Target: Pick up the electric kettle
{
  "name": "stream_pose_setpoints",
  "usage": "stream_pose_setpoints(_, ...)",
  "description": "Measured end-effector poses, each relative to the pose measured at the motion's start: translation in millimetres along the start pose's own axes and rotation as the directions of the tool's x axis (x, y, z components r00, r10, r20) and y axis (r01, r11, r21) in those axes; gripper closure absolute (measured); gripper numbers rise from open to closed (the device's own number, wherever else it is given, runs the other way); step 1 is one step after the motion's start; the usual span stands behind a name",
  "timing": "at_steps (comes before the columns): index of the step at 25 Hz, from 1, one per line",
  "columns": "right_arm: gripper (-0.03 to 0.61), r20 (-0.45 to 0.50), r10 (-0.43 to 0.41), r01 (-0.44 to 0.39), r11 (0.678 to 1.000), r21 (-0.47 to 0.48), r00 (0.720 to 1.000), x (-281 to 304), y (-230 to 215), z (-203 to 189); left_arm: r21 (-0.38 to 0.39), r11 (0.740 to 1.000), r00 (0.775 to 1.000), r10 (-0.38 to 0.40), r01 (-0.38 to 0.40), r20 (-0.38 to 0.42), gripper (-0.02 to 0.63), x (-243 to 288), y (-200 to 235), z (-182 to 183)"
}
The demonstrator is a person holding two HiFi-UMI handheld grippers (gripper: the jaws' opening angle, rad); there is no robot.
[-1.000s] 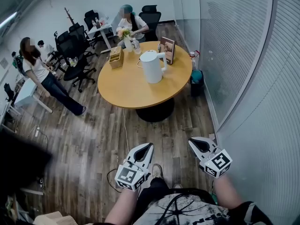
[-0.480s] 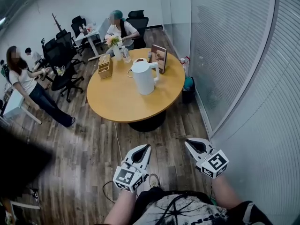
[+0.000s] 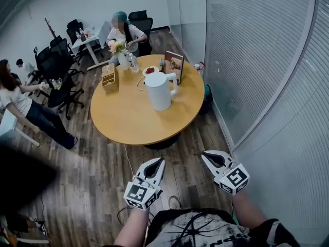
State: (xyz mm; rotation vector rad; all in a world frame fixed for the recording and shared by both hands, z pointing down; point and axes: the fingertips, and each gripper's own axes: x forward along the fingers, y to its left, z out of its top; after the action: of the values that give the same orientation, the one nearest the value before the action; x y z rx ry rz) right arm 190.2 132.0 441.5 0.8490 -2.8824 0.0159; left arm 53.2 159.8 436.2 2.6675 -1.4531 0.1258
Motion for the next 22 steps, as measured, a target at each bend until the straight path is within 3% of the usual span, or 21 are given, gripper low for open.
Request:
stream_pose_setpoints(8,0.558,-0.022,-0.060,0.059,0.998,-0.020,0.998,57.7,3.4,7.2,-0.013,0.999,0.999,-0.049,0.049,-0.007,0.612,-1.5,63.2,-2.8)
stream_pose_setpoints(22,0.558,-0.064,-0.110,0.107,0.993,-0.043,0.992,104.4,8.4,13.3,-0.022,0.994,0.994,-0.105,0.105,-0.005,0.612,-6.3,108.2,-10.8)
